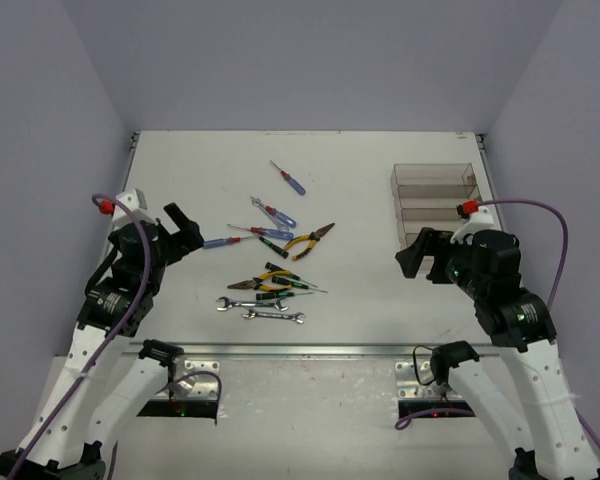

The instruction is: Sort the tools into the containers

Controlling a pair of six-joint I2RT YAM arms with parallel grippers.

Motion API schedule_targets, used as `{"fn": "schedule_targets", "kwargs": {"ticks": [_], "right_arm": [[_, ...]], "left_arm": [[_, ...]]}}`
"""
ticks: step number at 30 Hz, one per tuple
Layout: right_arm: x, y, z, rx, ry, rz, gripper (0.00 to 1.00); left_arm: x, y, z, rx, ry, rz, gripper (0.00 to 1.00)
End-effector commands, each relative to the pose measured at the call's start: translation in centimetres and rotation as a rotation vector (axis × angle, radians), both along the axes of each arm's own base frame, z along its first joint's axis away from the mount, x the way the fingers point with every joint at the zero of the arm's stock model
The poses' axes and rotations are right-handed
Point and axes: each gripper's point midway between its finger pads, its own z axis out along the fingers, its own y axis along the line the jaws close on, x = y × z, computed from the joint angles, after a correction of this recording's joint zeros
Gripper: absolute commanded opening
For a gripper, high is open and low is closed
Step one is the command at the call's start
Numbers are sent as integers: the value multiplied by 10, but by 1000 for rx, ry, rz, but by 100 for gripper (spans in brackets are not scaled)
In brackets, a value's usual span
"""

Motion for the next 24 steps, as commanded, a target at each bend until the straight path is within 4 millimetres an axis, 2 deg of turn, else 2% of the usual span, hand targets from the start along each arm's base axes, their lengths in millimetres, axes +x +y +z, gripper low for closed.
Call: {"fn": "schedule_targets", "kwargs": {"ticks": [1, 5, 8, 9, 11, 12, 13, 14, 15, 16, 17, 18, 20, 21, 22, 24], "right_arm": [[12, 15, 7, 59, -10, 46, 99], [17, 13, 9, 33, 3, 43, 99], [20, 11, 12, 10, -4, 41, 99], [20, 11, 13, 8, -6, 42, 99], [20, 12, 14, 7, -13, 56, 99], [19, 13, 13, 8, -12, 62, 99], [19, 14, 13, 9, -12, 67, 99], [19, 14, 13, 8, -12, 67, 99], [19, 15, 12, 10, -6, 72, 99], [19, 17, 11, 17, -2, 83, 99], [19, 17, 11, 18, -5, 87, 99], [19, 18, 10, 19, -4, 89, 99], [20, 19, 11, 21, -5, 95, 99], [19, 20, 11, 23, -7, 99, 99], [19, 20, 11, 26, -9, 103, 99], [18, 21, 11, 25, -9, 111, 99]], "left_arm": [[22, -2, 11, -90, 13, 113, 100], [65, -24, 9, -173, 31, 139, 100], [111, -65, 6, -174, 64, 111, 100], [122, -77, 21, -173, 34, 105, 100], [157, -102, -3, -130, 101, 109, 100], [172, -114, 4, -128, 94, 101, 100], [184, -125, 2, -119, 103, 96, 100], [190, -129, -19, -89, 156, 101, 100], [210, -145, -9, -87, 138, 96, 100], [230, -162, -43, -32, 206, 99, 100], [241, -170, -33, -29, 186, 99, 100], [244, -173, -52, 6, 230, 101, 100], [272, -191, -62, 12, 237, 88, 99], [277, -193, -83, 41, 272, 82, 98], [291, -201, -93, 51, 274, 73, 95], [305, -207, -104, 68, 264, 64, 90]]}}
